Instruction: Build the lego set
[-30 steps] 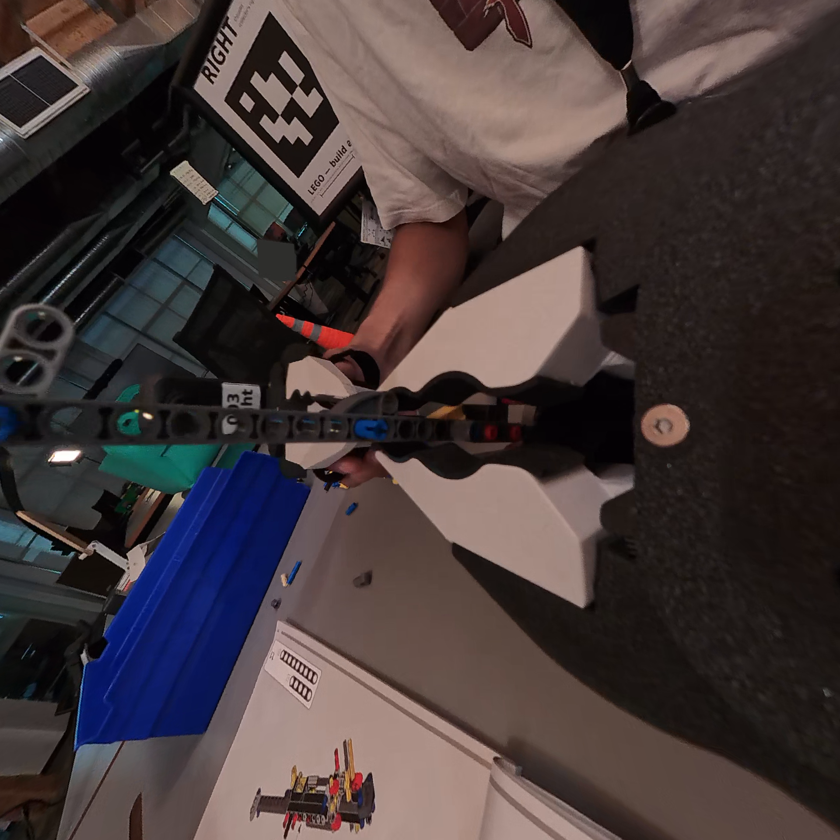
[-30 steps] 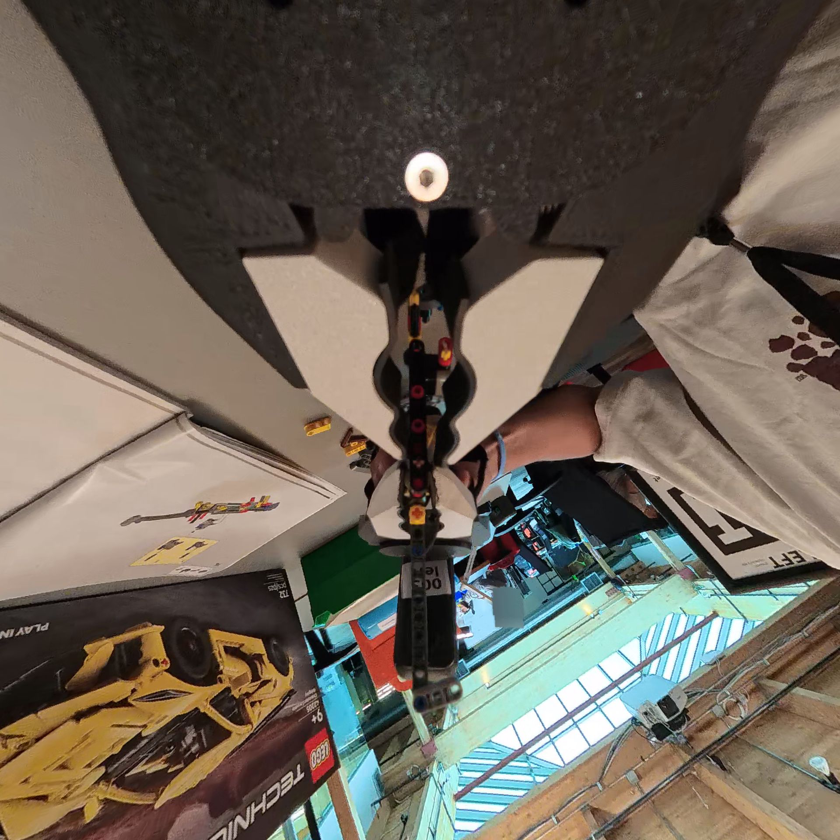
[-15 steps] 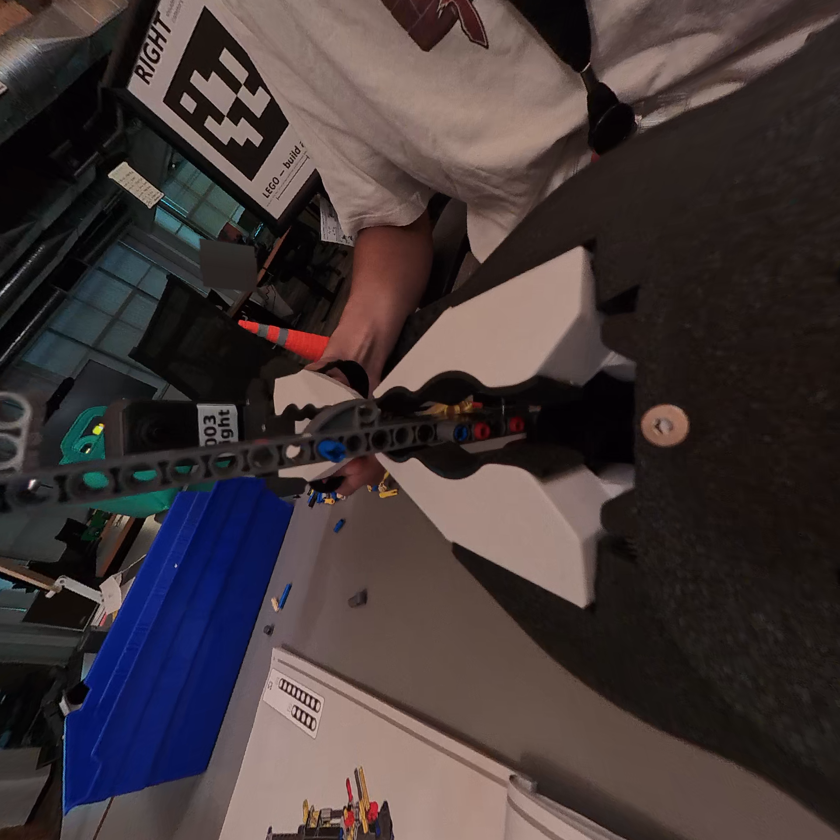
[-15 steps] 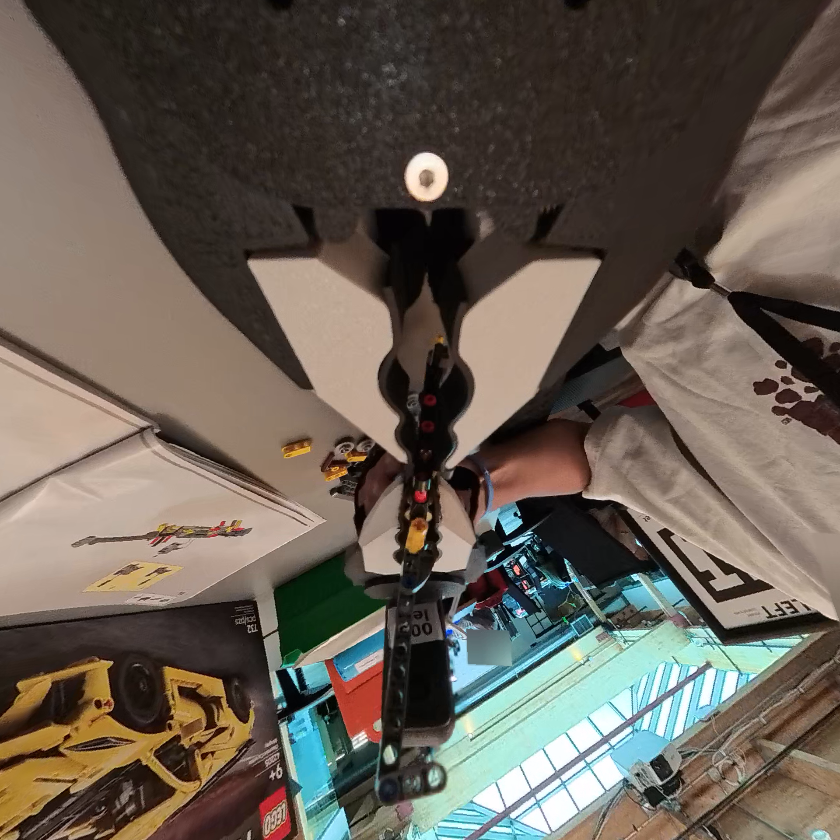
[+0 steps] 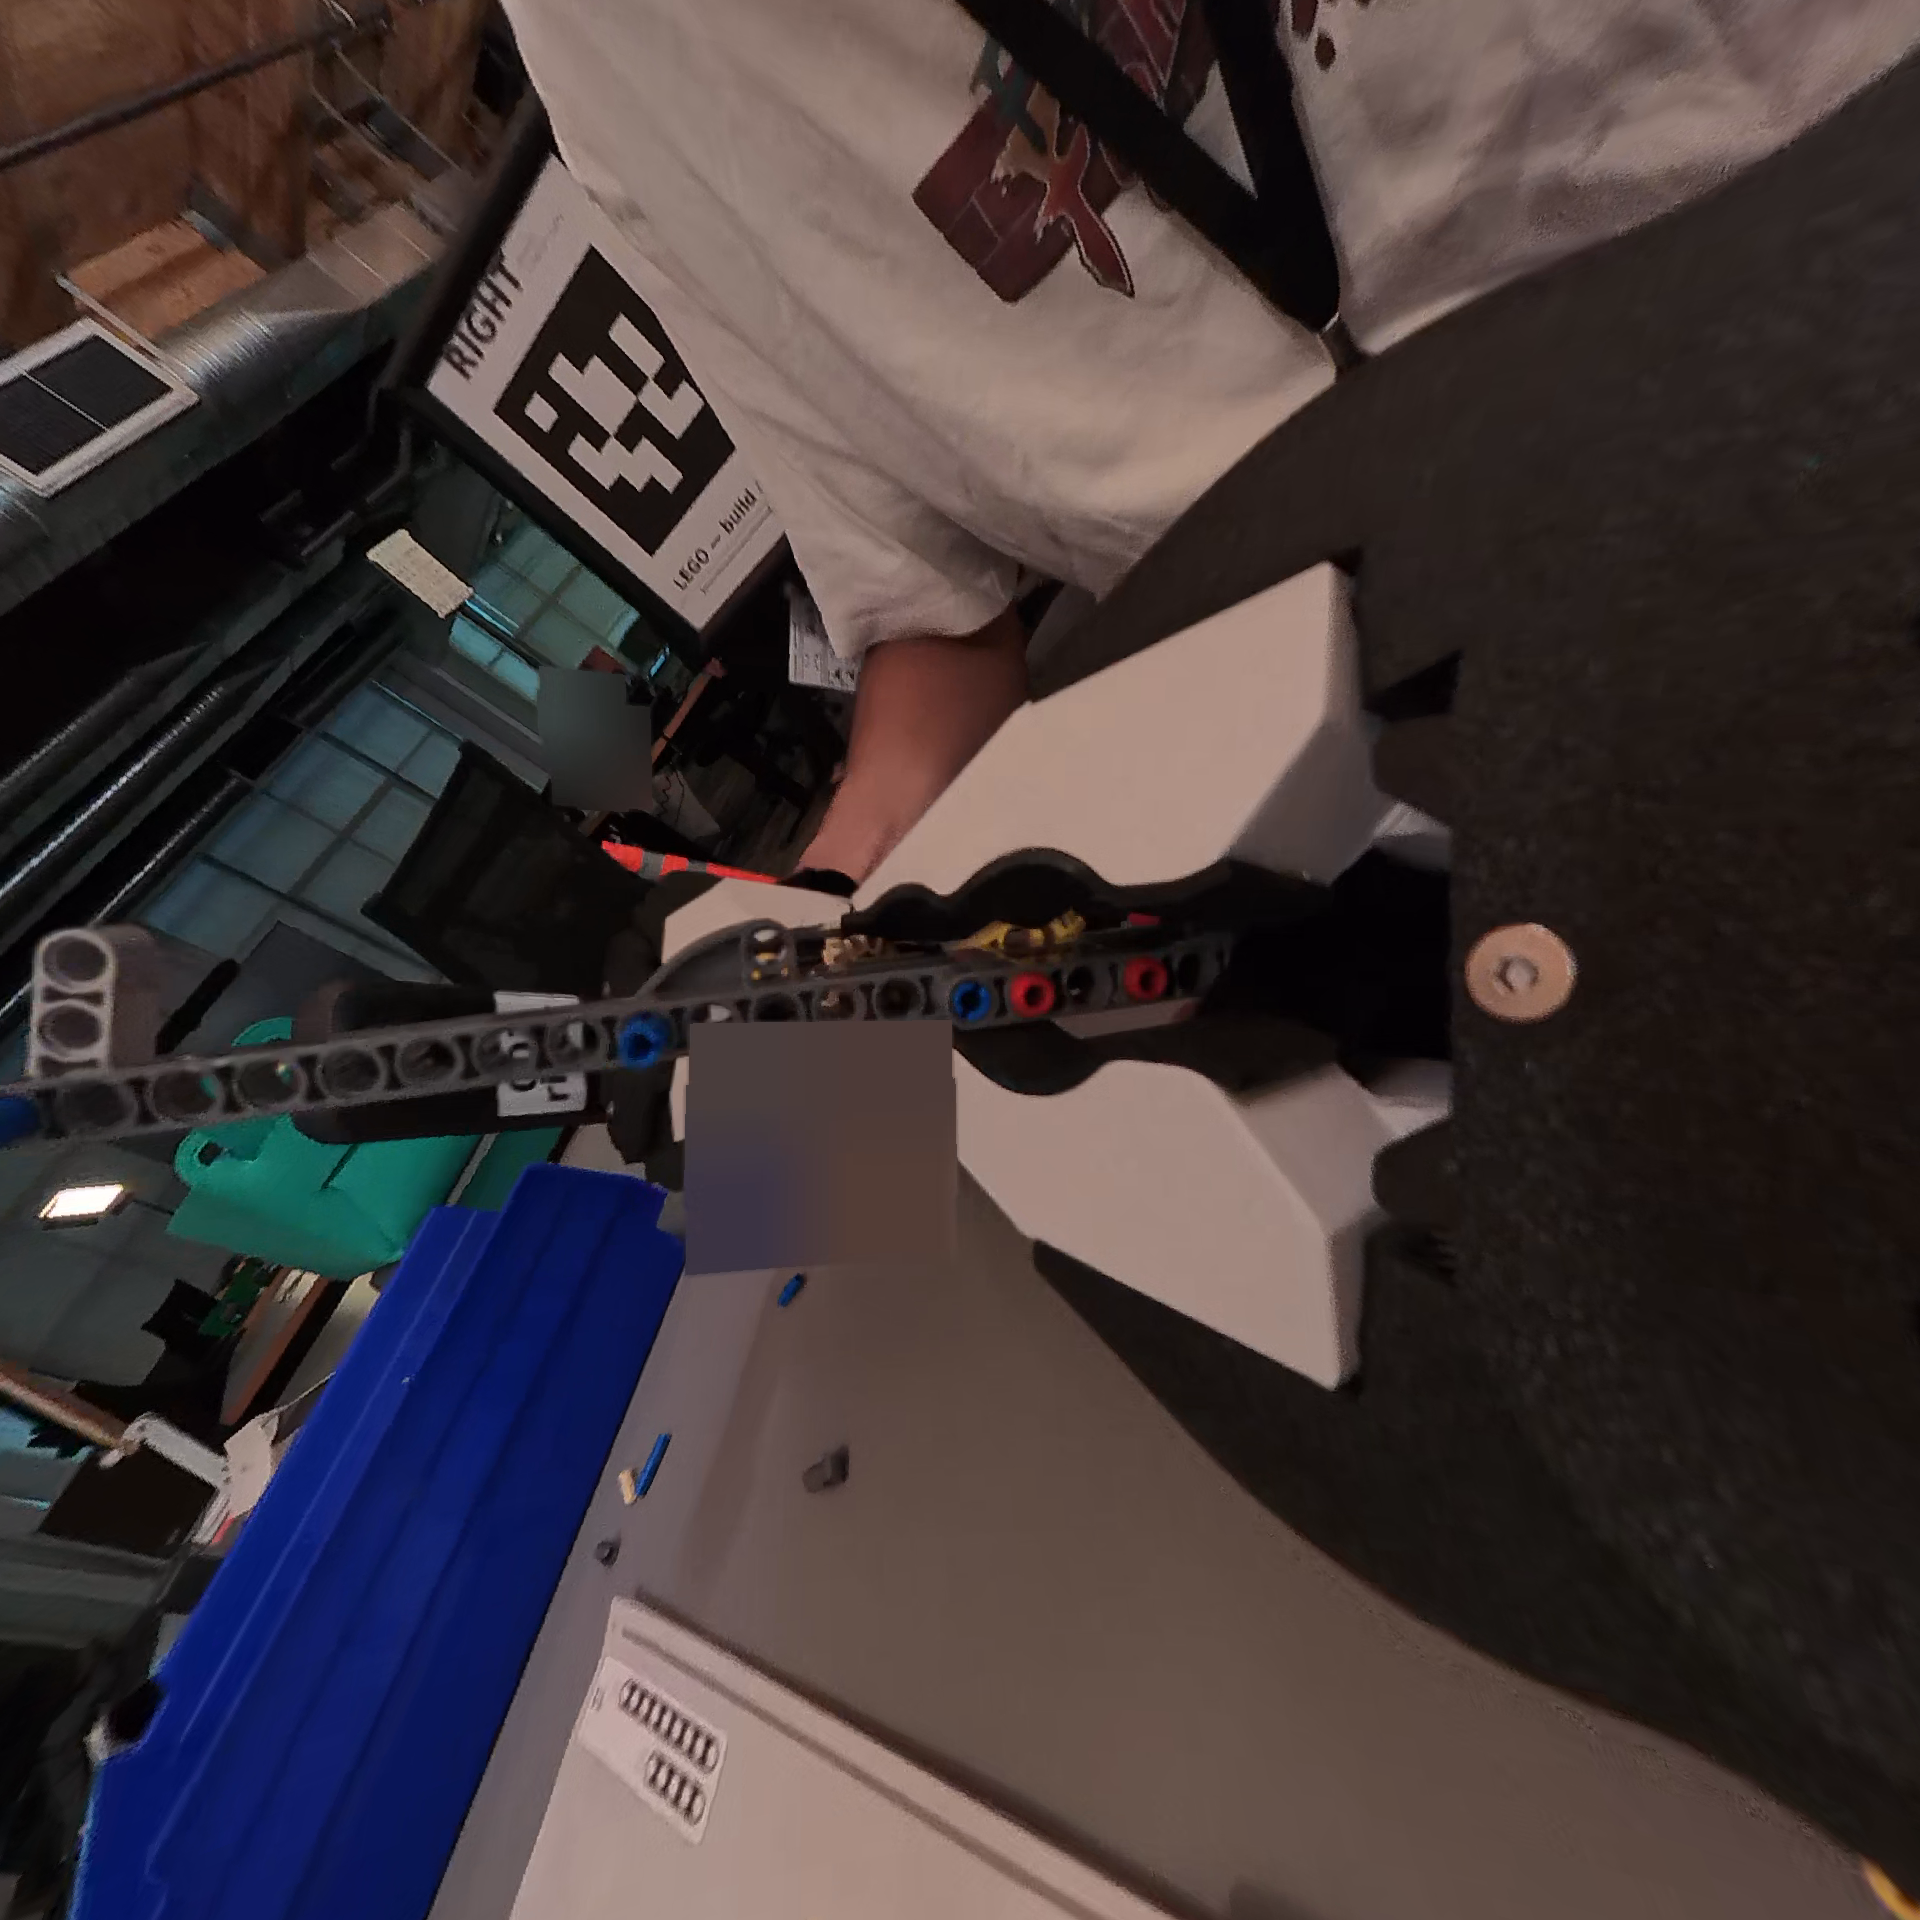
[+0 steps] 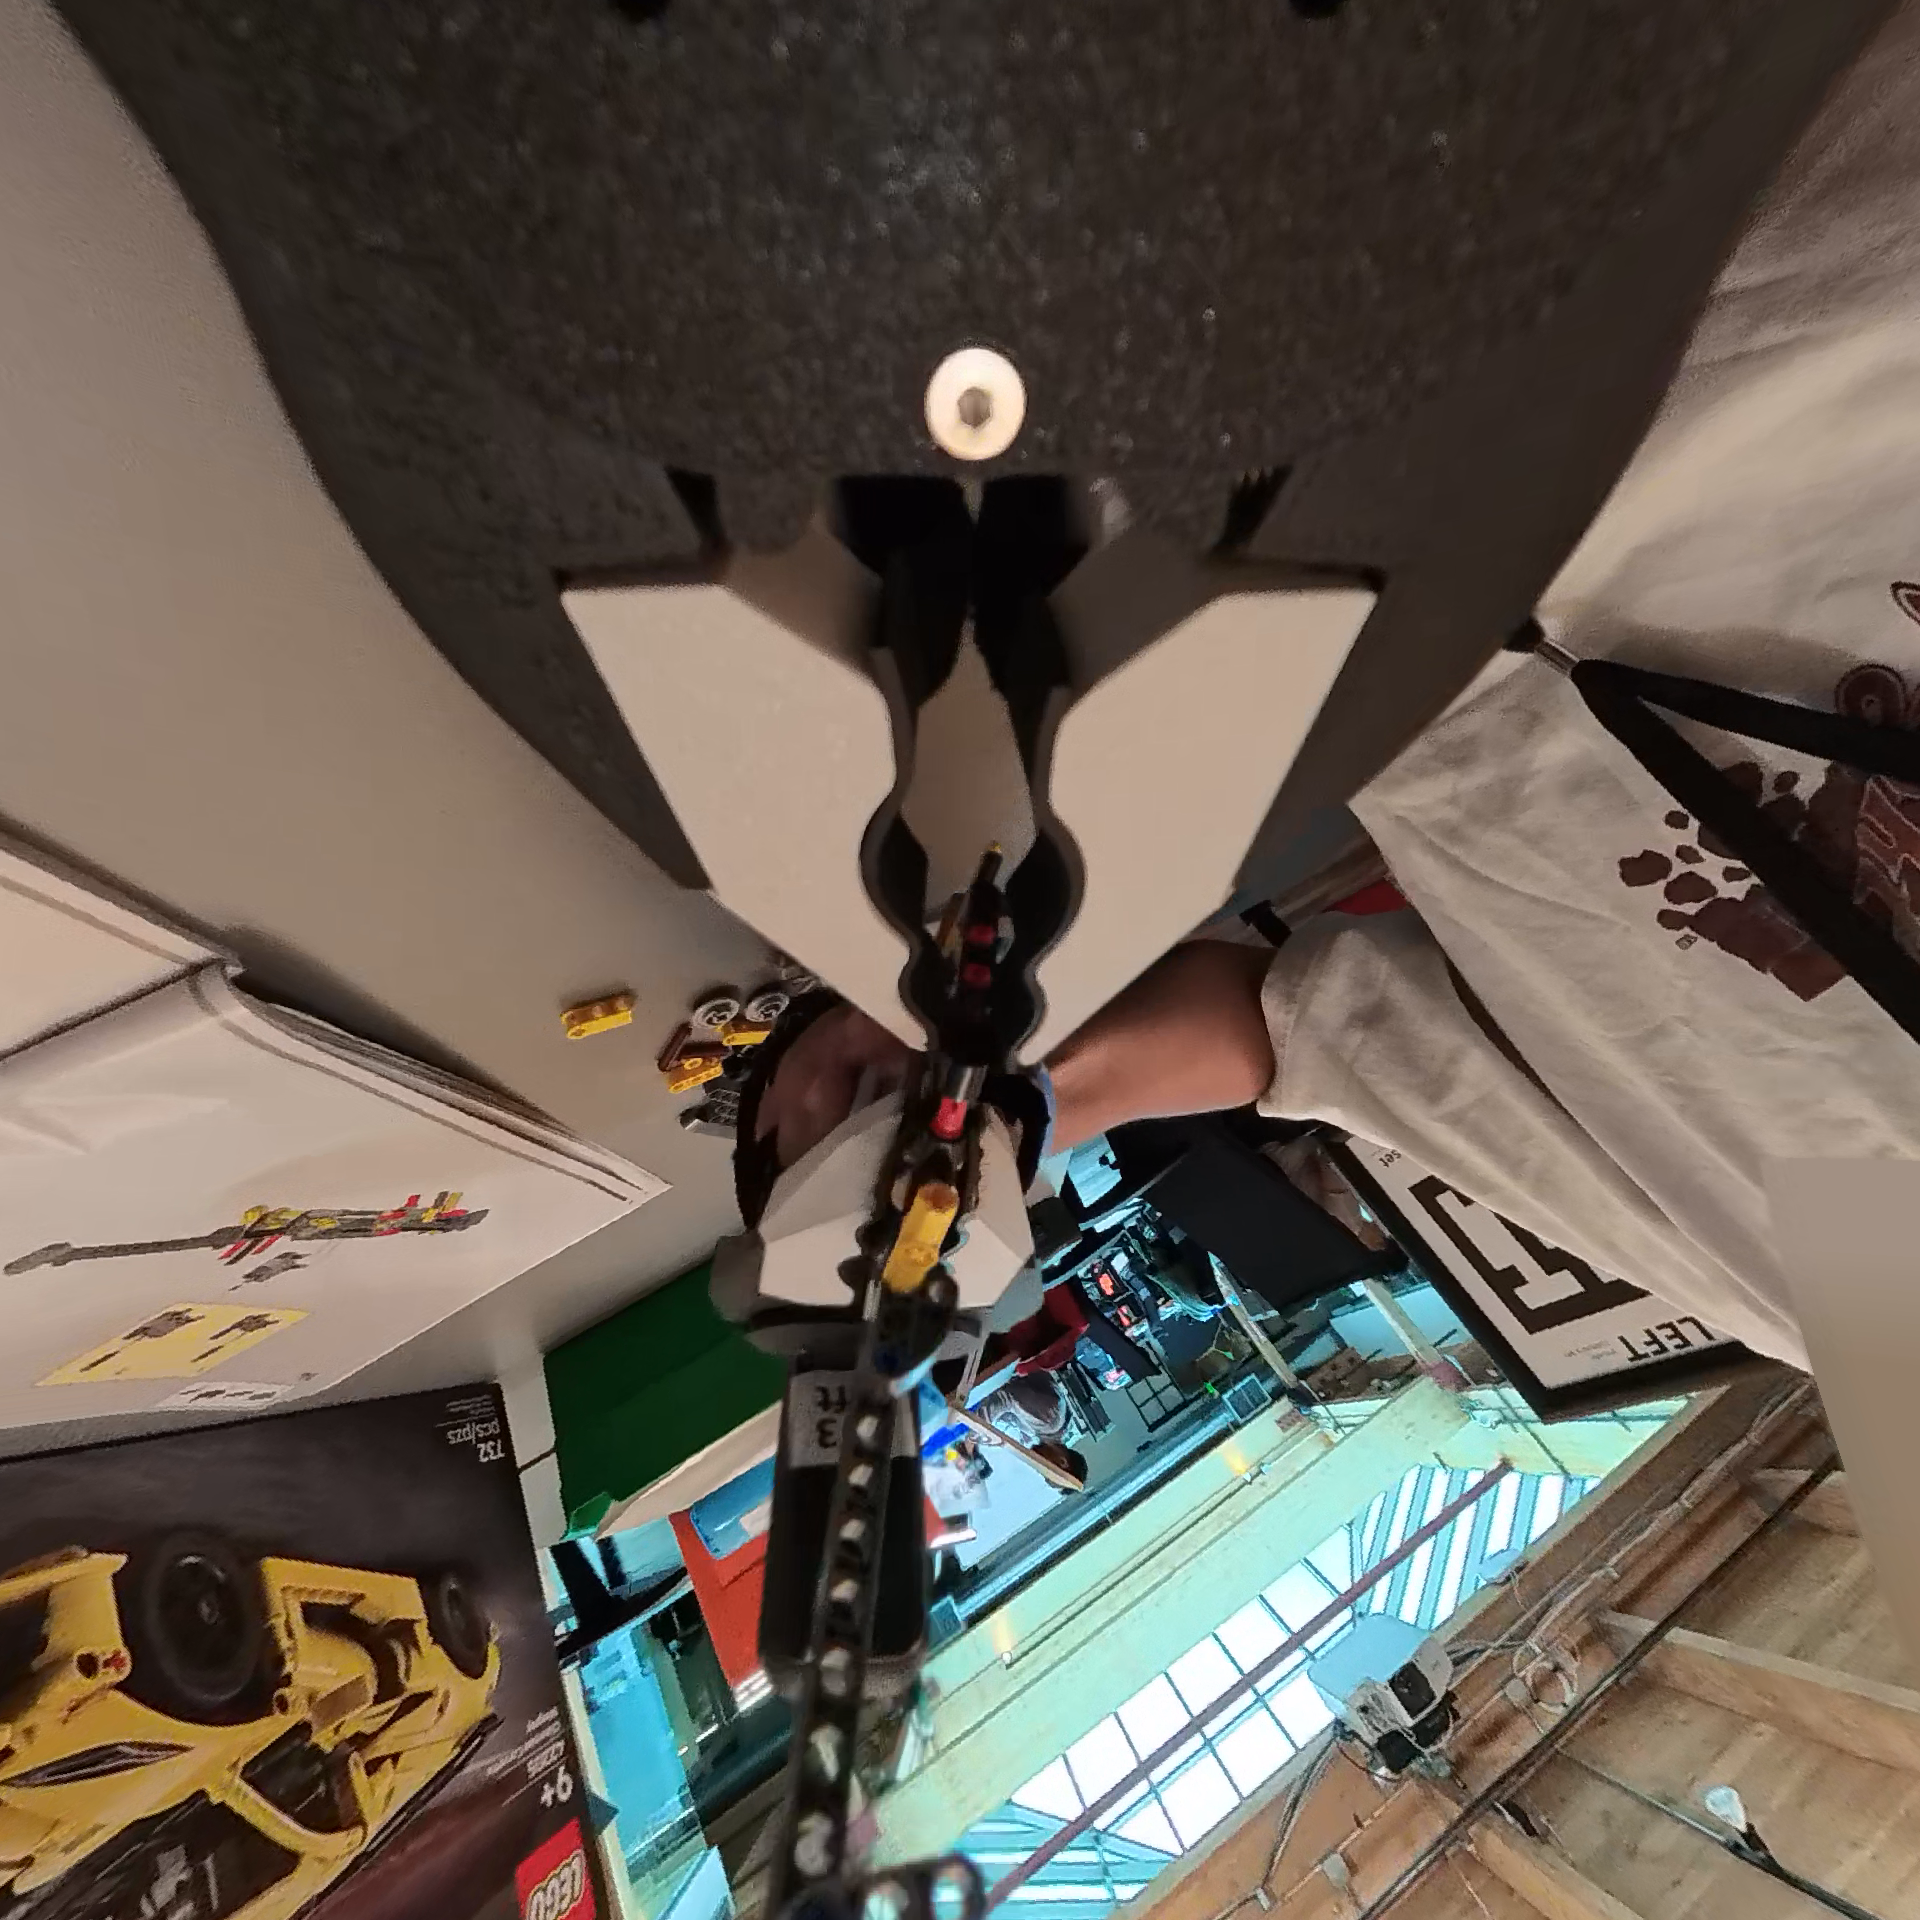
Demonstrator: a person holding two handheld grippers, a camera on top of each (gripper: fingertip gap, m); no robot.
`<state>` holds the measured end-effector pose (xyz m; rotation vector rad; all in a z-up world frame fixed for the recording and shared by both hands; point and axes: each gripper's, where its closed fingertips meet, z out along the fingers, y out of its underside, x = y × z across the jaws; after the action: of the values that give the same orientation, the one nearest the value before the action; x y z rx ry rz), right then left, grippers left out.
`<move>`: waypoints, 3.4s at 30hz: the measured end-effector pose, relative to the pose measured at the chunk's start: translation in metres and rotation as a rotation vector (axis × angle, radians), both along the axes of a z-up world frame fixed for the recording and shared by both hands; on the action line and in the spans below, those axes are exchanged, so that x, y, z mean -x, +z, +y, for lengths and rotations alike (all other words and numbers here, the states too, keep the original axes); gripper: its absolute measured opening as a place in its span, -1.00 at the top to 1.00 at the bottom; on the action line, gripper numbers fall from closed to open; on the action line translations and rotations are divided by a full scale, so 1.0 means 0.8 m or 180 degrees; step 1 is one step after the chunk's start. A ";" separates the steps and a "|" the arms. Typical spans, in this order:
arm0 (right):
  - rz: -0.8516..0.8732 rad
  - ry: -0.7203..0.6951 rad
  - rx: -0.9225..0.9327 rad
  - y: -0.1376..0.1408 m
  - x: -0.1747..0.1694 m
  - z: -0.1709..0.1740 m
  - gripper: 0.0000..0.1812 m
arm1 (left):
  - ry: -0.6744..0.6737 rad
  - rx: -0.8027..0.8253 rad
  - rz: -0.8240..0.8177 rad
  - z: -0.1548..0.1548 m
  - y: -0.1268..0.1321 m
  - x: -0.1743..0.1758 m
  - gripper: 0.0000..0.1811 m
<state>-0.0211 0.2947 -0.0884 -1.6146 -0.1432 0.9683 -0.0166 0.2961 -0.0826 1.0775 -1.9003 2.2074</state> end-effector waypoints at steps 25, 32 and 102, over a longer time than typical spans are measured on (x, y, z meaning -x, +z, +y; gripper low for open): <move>0.1728 0.1612 -0.0607 0.083 0.047 -0.015 0.80 | -0.0544 0.1491 -0.0566 -0.003 0.076 0.031 0.89; 0.2155 0.2154 -0.0477 0.089 0.051 -0.032 0.80 | -0.0928 0.1643 -0.0480 -0.020 0.076 0.042 0.89; -0.0623 -0.0646 -0.0256 0.011 -0.018 0.023 0.92 | 0.0460 0.0529 -0.0099 0.011 0.014 -0.022 0.91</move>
<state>-0.0063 0.3132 -0.0799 -1.6131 -0.1471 0.6414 0.0010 0.3049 -0.0716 1.1930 -1.6623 2.4208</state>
